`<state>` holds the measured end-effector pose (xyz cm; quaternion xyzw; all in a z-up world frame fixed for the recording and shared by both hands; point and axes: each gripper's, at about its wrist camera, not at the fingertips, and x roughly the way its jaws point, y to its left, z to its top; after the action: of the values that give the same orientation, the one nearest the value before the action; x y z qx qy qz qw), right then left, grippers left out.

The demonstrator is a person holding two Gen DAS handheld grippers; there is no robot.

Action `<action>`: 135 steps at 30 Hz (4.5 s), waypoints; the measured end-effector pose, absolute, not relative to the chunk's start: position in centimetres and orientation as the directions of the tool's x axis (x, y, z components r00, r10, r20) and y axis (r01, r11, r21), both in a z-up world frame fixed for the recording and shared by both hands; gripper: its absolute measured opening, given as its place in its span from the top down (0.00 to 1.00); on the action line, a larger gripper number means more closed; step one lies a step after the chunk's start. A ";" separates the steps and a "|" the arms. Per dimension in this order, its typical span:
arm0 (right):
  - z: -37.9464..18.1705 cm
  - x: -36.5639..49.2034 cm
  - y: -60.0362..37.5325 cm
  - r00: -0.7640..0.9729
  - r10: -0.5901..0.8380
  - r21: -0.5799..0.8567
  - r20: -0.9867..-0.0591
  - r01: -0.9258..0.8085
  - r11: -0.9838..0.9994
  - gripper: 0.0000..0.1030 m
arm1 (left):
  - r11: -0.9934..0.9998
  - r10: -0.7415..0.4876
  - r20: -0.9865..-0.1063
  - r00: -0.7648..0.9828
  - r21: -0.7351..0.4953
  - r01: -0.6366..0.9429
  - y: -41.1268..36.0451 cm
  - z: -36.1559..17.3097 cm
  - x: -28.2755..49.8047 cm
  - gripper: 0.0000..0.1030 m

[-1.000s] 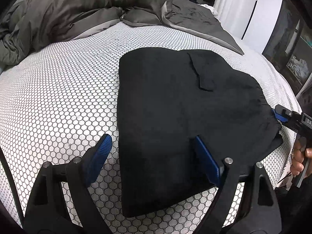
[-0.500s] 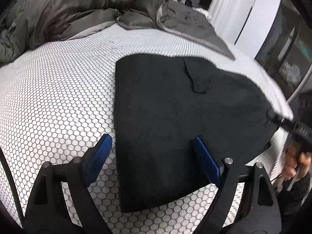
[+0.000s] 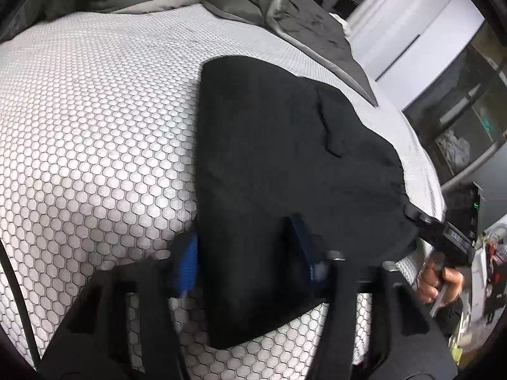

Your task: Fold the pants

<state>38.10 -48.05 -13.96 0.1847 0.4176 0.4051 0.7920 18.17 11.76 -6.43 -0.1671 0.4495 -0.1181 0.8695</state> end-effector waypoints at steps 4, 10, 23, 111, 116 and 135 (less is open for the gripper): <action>-13.5 38.5 -47.7 0.394 0.775 0.607 -0.493 -0.483 0.632 0.74 | 0.924 -0.360 -0.746 0.560 -0.368 0.105 10.4 -5.8 17.6 0.60; -12.9 40.1 -48.0 0.439 0.737 0.590 -0.513 -0.443 0.675 0.62 | 0.949 -0.300 -0.761 0.576 -0.299 0.100 9.6 -5.2 17.2 0.50; -11.0 32.5 -37.8 0.388 0.682 0.222 -0.620 -0.747 0.627 0.61 | 0.940 -0.193 -0.730 0.656 0.053 0.336 -0.3 -5.7 16.2 0.25; -6.4 37.9 -32.2 0.510 0.482 0.005 -0.712 -0.684 0.730 0.63 | 0.977 -0.210 -0.727 0.654 -0.130 0.169 6.8 -1.8 24.2 0.47; -7.4 34.8 -28.3 0.393 0.551 0.037 -0.736 -0.789 0.613 0.60 | 0.964 -0.210 -0.775 0.596 -0.061 0.261 4.1 -3.7 21.9 0.47; -9.0 28.1 -30.1 0.407 0.530 -0.016 -0.743 -0.803 0.595 0.57 | 0.901 -0.233 -0.786 0.573 0.048 0.431 1.5 -5.3 18.6 0.44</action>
<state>28.06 -30.07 -9.03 -0.1894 0.3602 0.4080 0.8172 18.56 1.51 -5.28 0.1175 0.4216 -0.1886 0.8791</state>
